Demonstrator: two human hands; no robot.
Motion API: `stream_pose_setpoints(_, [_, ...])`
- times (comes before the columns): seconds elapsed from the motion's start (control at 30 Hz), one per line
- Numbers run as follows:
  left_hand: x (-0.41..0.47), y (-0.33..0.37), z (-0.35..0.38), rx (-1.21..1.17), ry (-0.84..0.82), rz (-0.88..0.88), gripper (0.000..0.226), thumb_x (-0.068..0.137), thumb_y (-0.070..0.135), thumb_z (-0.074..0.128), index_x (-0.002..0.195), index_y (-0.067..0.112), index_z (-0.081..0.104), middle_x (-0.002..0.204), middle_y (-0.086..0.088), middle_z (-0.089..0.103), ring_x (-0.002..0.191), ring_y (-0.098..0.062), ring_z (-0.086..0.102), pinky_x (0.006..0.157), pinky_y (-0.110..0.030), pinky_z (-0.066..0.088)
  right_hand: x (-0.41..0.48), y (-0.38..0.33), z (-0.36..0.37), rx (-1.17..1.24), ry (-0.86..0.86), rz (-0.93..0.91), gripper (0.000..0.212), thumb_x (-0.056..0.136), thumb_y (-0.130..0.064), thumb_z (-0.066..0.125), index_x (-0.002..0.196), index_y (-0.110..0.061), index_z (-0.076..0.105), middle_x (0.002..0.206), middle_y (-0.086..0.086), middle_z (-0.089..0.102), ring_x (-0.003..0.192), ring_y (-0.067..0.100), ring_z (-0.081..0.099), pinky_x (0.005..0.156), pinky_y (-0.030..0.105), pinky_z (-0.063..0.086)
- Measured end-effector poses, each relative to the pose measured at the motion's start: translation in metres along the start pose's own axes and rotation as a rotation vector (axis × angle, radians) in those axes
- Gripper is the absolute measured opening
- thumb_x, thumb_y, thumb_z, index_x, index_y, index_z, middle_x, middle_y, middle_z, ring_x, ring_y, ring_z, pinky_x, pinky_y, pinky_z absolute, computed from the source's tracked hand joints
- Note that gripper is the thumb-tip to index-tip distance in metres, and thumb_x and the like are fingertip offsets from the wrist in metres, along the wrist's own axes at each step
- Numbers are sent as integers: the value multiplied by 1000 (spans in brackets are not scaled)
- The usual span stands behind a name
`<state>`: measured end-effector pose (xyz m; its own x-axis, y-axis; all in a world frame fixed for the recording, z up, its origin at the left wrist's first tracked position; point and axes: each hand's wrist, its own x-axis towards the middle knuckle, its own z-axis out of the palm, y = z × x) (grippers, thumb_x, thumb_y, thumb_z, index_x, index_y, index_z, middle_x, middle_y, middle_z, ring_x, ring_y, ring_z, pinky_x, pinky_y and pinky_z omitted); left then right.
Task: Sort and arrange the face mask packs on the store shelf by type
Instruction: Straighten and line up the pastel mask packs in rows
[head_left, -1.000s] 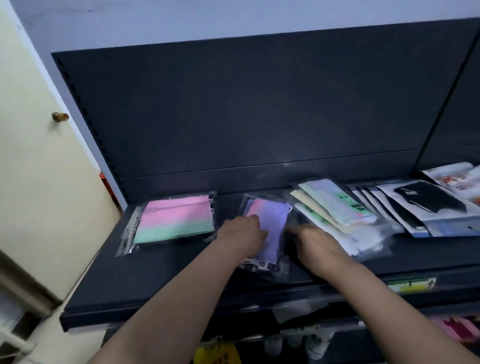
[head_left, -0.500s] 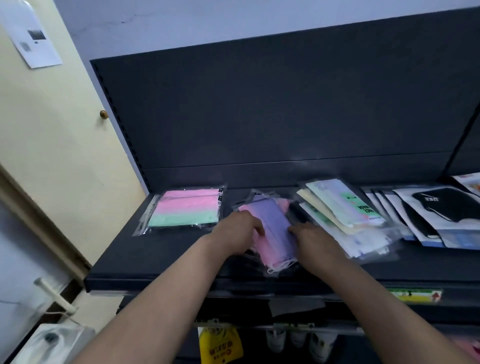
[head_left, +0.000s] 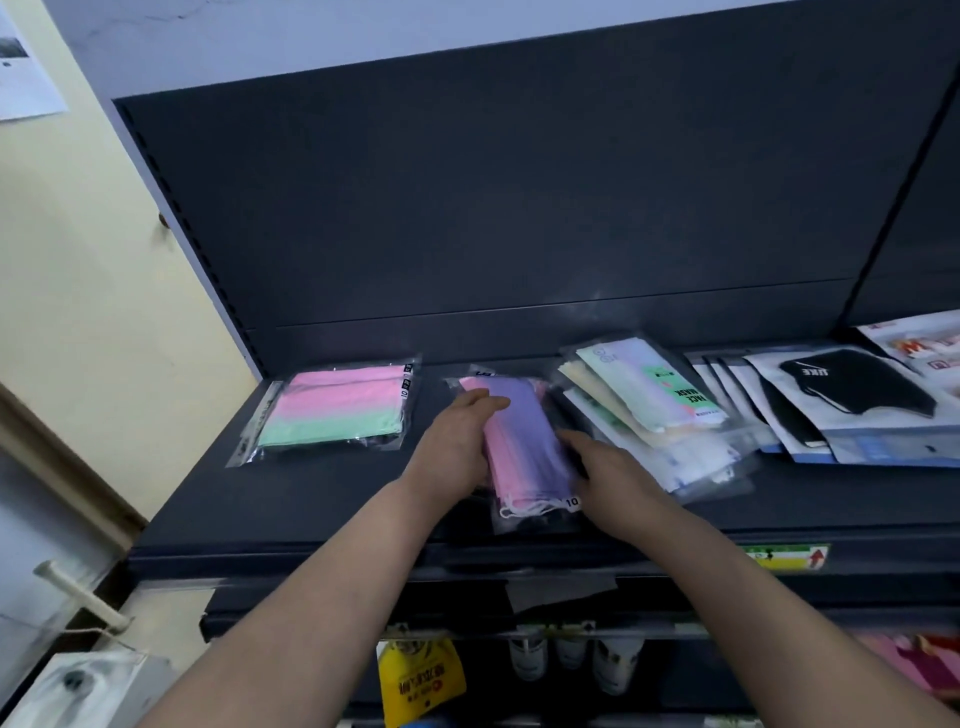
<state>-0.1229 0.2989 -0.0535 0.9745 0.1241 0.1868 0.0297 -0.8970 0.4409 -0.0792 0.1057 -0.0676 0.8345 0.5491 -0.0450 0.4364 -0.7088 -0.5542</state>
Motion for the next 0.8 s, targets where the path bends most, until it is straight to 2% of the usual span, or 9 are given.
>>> stream_pose_setpoints(0.1, [2, -1, -2, 17, 64, -11, 63, 76, -13, 46, 134, 11, 56, 148, -13, 42, 135, -25, 43, 110, -31, 34, -2, 2, 1, 71, 60, -18, 56, 87, -4, 50, 140, -21, 43, 132, 4, 57, 118, 24, 52, 93, 30, 44])
stream_pose_setpoints(0.2, [7, -3, -5, 72, 85, -120, 50, 84, -5, 43, 128, 12, 61, 139, -10, 55, 126, -29, 52, 105, -32, 38, -3, -2, 6, -40, 91, -59, 43, 88, -5, 47, 128, -17, 56, 123, 8, 63, 111, 27, 56, 90, 35, 47])
stream_pose_setpoints(0.27, [10, -1, -8, 232, -50, -202, 40, 90, 12, 41, 119, 17, 66, 129, -9, 62, 118, -34, 53, 99, -39, 45, 0, -8, 9, -8, 64, -64, 41, 88, -4, 44, 122, -19, 61, 114, 5, 69, 106, 25, 60, 90, 37, 48])
stream_pose_setpoints(0.37, [13, 4, -14, 385, -230, -269, 41, 96, 35, 31, 117, 21, 63, 128, -8, 57, 117, -33, 42, 96, -44, 40, 3, -13, 10, 121, 45, -40, 53, 84, 0, 39, 124, -28, 59, 100, -9, 72, 99, 14, 65, 92, 35, 50])
stream_pose_setpoints(0.53, [13, 6, -14, 427, -343, -227, 60, 92, 62, 35, 126, 17, 54, 133, -11, 52, 121, -33, 40, 99, -43, 41, 6, -10, 15, 42, 113, -37, 55, 86, -2, 41, 130, -33, 53, 127, -7, 63, 121, 16, 56, 99, 36, 46])
stream_pose_setpoints(0.63, [17, 3, -20, 464, -372, -173, 42, 96, 43, 38, 123, 18, 57, 132, -13, 55, 119, -32, 47, 96, -39, 42, 5, -12, 17, -1, 119, -37, 58, 84, -2, 41, 132, -34, 50, 127, -6, 63, 120, 20, 56, 96, 37, 48])
stream_pose_setpoints(0.7, [20, 1, -29, 378, -424, -109, 35, 96, 28, 41, 123, 24, 62, 134, -8, 57, 120, -28, 52, 99, -33, 43, 8, -13, 15, -93, 112, -29, 49, 85, -6, 42, 125, -31, 55, 121, 0, 65, 113, 29, 56, 86, 38, 50])
stream_pose_setpoints(0.77, [20, -4, -36, 229, -541, -21, 40, 93, 14, 45, 123, 33, 64, 134, 2, 58, 119, -22, 54, 102, -31, 43, 14, -17, 10, -212, 75, -10, 35, 86, -13, 44, 115, -24, 59, 115, 4, 64, 110, 32, 54, 78, 35, 47])
stream_pose_setpoints(0.8, [18, -6, -38, 208, -571, 58, 48, 89, 6, 45, 124, 35, 63, 135, 4, 58, 119, -22, 53, 103, -32, 42, 18, -19, 7, -272, 58, -1, 34, 86, -14, 45, 116, -23, 58, 116, 3, 61, 112, 31, 50, 77, 33, 42])
